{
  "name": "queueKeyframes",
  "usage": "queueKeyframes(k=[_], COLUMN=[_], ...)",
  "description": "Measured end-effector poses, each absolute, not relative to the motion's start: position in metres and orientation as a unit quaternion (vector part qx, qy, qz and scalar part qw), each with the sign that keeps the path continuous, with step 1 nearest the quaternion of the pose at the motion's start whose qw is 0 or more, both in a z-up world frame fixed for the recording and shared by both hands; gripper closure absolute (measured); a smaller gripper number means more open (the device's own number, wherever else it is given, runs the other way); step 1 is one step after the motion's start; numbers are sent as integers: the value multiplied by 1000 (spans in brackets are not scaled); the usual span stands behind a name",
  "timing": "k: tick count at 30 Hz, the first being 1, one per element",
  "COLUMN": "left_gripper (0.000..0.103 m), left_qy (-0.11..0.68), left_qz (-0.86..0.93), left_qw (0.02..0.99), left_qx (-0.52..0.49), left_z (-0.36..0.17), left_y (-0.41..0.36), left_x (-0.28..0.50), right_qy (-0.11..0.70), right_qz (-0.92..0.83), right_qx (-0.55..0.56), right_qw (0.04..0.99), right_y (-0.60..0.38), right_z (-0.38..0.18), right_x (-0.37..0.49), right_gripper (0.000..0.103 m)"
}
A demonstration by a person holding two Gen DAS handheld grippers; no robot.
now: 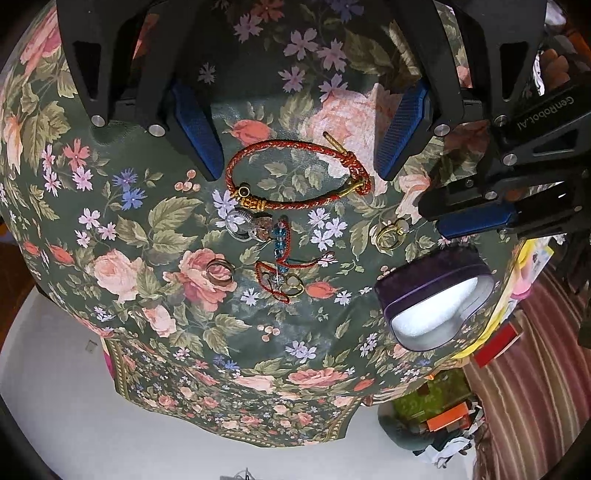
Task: Organize jewelry
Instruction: 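Lower both tools toward the jewelry beside the purple heart tin, then grasp a small silver earring with the left tool while the right tool grasps the red braided bracelet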
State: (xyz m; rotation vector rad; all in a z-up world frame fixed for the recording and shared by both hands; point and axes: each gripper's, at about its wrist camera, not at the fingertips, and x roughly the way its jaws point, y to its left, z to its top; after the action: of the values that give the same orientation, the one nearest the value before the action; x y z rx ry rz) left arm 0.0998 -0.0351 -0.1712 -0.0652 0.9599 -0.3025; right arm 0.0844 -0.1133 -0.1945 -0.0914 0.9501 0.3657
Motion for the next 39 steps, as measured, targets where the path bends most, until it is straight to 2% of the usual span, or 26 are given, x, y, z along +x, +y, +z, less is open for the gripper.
queueKeyframes(k=[7, 10, 13, 16, 21, 39], left_gripper=[95, 95, 95, 95, 95, 95], left_qy=[459, 460, 461, 457, 443, 386], left_qz=[-143, -145, -144, -143, -140, -146], left_qw=[876, 875, 874, 876, 884, 909], left_qx=[-33, -45, -50, -52, -55, -55], left_z=[-173, -173, -171, -168, -155, -109], left_y=[-35, -31, -29, -28, -22, -19], left_x=[100, 100, 99, 95, 88, 73], right_qy=[447, 446, 449, 457, 460, 412], right_qz=[177, 174, 170, 170, 172, 198], right_qx=[-48, -41, -25, 2, 33, 35], right_qw=[876, 877, 877, 873, 871, 889], right_y=[-112, -115, -120, -129, -138, -133], right_z=[-195, -195, -194, -193, -188, -147], right_x=[83, 85, 86, 89, 86, 73], right_gripper=[50, 63, 83, 92, 93, 93])
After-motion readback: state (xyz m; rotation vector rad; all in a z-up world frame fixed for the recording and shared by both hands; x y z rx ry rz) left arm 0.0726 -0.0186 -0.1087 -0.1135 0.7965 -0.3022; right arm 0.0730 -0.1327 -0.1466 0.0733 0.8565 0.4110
